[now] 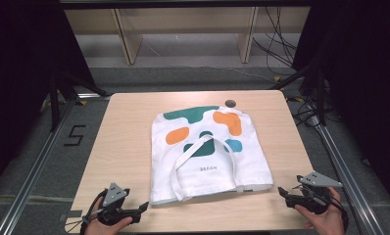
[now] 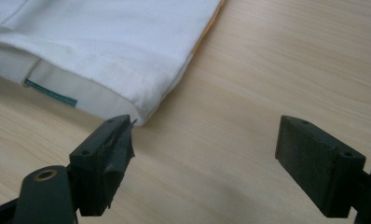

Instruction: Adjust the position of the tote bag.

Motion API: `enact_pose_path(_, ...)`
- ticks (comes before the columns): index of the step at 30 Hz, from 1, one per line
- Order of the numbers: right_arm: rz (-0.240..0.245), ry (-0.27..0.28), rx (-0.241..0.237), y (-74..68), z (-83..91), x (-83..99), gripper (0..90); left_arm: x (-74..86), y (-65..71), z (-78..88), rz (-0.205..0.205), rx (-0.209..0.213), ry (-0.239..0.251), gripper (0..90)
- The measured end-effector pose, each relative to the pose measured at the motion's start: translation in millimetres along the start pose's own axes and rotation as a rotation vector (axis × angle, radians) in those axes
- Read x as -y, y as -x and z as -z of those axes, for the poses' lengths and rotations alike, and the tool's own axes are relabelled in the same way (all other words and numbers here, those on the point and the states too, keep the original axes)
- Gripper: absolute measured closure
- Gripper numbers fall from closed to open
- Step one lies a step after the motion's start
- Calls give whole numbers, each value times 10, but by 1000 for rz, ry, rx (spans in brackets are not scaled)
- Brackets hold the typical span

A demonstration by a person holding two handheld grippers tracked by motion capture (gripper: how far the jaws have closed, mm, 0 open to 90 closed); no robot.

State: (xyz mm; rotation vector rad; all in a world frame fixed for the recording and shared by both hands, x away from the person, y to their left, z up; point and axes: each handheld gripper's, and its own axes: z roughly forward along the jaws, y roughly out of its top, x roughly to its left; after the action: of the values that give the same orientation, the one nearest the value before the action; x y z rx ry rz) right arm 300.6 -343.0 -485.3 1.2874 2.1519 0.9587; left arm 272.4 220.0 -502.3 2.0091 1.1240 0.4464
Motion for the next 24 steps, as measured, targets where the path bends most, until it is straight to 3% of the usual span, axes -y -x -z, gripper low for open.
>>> enact_pose_path(2, 3, -3, -5, -2, 1, 2, 200, 7, 14, -8, 17, 0, 0, 161)
enact_pose_path(3, 25, 5, 6, 5, -11, 6, 200, 11, 9, -16, 14, 1, -5, 160)
enact_pose_path(5, 8, -6, -10, -13, -10, -7, 200, 5, 7, -7, -2, 10, -20, 160)
enact_pose_path(7, 25, -2, 5, -12, -6, -7, 200, 9, 20, -26, 14, -1, -1, 156)
enact_pose_path(8, 33, -2, 9, -15, -7, -11, 200, 2, 12, -9, -21, 9, -16, 156)
enact_pose_path(9, 27, 1, -4, -11, -13, -13, 200, 2, 12, -9, -21, 9, -16, 156)
enact_pose_path(11, 36, 3, -7, -19, -28, -14, 200, -6, 67, -38, 8, 15, 25, 156)
enact_pose_path(12, 49, 5, 4, -21, -19, -17, 200, -13, 56, -20, -29, 16, -1, 156)
enact_pose_path(15, 22, -2, -8, -52, -13, -28, 200, -15, 96, -28, -22, 23, -7, 156)
enact_pose_path(16, 55, 11, -3, -47, -30, -30, 200, -27, 115, -42, -53, 36, -2, 157)
enact_pose_path(18, 61, 11, -7, -58, -38, -33, 200, -31, 152, -61, -54, 38, 5, 161)
enact_pose_path(19, 37, -4, -19, -81, -23, -43, 200, -31, 152, -61, -54, 38, 5, 161)
enact_pose_path(22, 78, 9, -12, -80, -41, -49, 200, -51, 188, -81, -71, 36, 4, 162)
enact_pose_path(24, 68, 8, -14, -112, -38, -61, 200, -54, 202, -100, -76, 39, 17, 171)
